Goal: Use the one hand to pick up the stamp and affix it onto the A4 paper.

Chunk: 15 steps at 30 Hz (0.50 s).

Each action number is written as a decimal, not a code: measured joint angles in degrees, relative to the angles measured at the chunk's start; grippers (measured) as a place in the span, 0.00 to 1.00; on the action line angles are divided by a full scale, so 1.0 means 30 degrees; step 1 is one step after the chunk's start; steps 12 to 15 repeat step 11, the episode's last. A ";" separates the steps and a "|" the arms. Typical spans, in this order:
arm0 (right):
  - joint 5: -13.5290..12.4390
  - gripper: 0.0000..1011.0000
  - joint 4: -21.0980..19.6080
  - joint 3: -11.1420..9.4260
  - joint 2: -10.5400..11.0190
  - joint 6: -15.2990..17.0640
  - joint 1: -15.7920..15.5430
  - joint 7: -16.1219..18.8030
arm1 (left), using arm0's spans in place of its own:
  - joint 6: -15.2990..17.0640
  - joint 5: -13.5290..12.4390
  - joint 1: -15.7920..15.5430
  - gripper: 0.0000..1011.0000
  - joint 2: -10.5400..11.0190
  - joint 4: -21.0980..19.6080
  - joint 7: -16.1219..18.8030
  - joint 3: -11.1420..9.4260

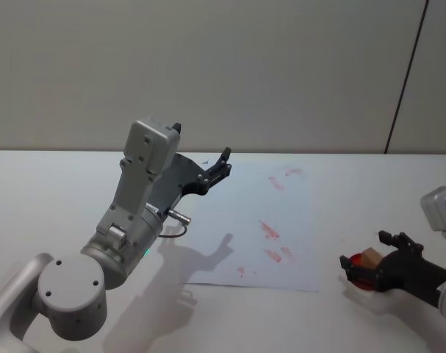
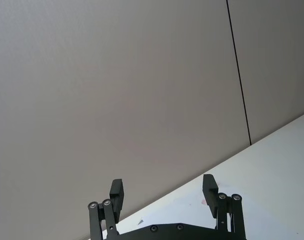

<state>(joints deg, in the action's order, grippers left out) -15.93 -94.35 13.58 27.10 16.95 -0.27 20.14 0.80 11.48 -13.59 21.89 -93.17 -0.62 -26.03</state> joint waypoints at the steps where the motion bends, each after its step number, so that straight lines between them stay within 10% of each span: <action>1: -0.0048 0.99 -0.0010 -0.0013 -0.0005 -0.0106 -0.0002 0.0004 | 0.0000 0.0000 0.0000 0.99 -0.0001 0.0000 0.0000 0.0001; 15: -0.0528 0.99 -0.0104 -0.0102 -0.0047 -0.1123 -0.0016 0.0051 | -0.0001 0.0000 0.0000 0.99 0.0000 0.0000 -0.0001 0.0001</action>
